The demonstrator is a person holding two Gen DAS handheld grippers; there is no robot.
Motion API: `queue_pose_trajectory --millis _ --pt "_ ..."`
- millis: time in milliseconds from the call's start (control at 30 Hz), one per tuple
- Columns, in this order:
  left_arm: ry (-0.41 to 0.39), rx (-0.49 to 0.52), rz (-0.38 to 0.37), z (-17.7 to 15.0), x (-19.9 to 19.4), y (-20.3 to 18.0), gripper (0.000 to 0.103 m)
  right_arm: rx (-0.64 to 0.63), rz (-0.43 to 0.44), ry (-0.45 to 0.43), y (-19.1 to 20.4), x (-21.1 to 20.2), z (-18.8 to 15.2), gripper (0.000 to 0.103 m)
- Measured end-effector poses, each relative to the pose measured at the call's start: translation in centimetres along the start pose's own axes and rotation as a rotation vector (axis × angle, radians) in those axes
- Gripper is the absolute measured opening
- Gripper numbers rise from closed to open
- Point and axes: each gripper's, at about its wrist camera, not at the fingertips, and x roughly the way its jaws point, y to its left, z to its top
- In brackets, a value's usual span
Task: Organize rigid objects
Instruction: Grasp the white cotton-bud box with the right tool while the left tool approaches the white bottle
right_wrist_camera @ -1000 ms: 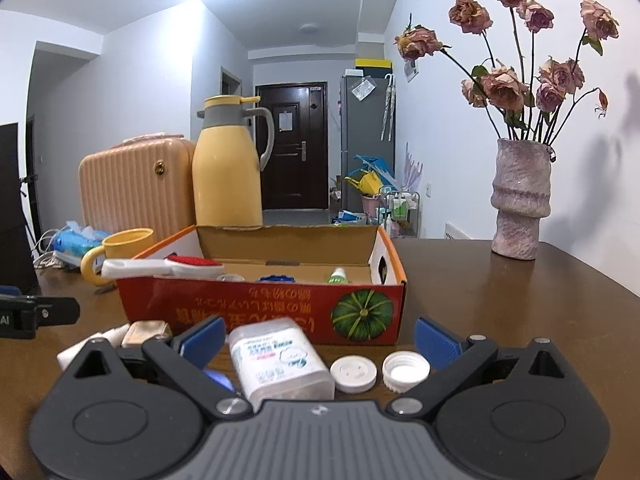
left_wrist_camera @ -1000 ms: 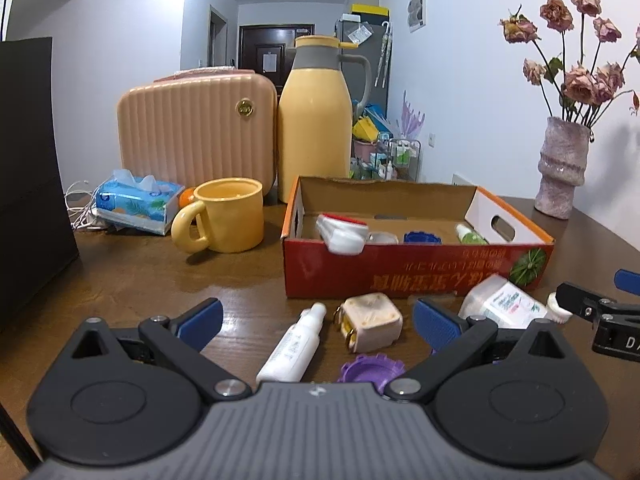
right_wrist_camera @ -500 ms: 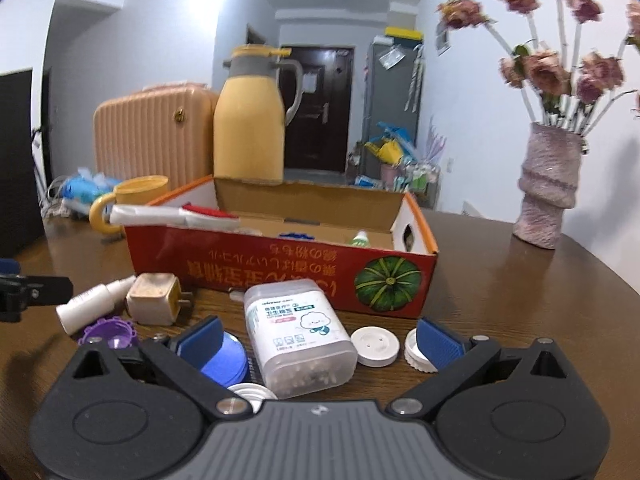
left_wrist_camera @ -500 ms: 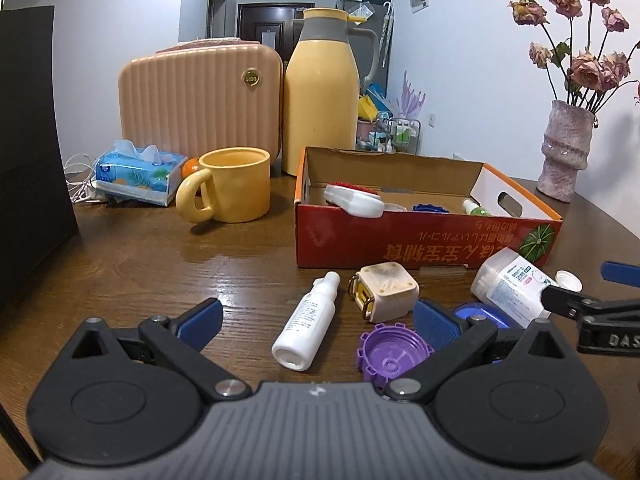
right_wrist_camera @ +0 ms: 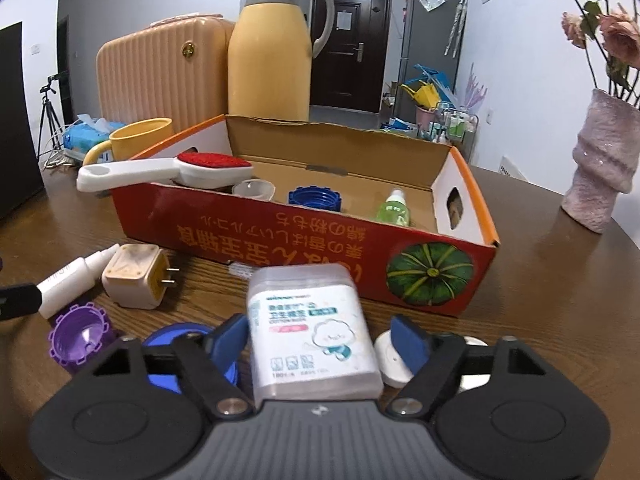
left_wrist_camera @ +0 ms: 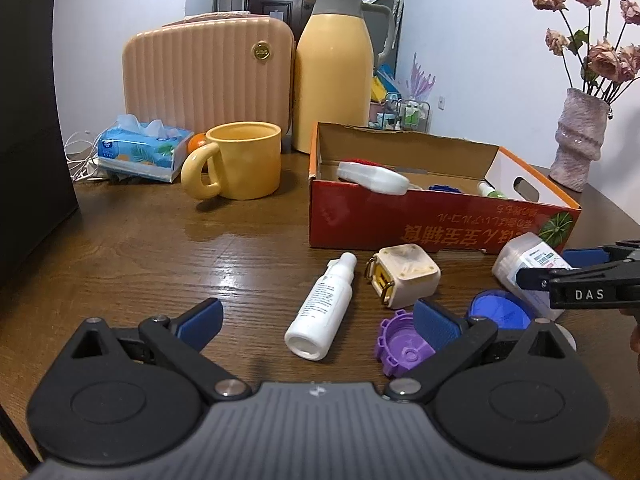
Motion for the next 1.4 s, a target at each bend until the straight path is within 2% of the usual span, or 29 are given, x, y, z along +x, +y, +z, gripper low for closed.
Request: queue_pose_trajectory --millis 67,367,667,867,1100,1233,1400 --pt "0.008 -0.001 0.001 0.0 0.2 0.0 0.103 0.011 0.016 0.010 -0.1 0.4 0.1 0.065" --pt "0.034 0.003 0.016 -0.2 1.0 0.0 0.103 0.049 0.031 0.000 -0.6 1.2 -0.5 0.064" --pt "0.058 -0.020 0.041 0.3 1.7 0.6 0.103 0.078 0.023 -0.097 -0.8 -0.9 -0.8 0.064" --pt "0.072 0.005 0.079 0.9 2.5 1.0 0.103 0.108 0.008 -0.157 -1.2 -3.1 -1.3 0.064" --pt "0.109 0.045 0.093 1.1 4.1 0.6 0.096 0.132 -0.004 -0.204 -1.8 -4.9 -2.1 0.064" --pt "0.128 0.049 0.099 1.3 5.1 0.3 0.087 0.139 0.000 -0.219 -2.0 -5.5 -2.4 0.064" --pt "0.143 0.045 0.097 1.2 6.0 0.1 0.086 0.142 0.002 -0.230 -2.1 -5.8 -2.7 0.064"
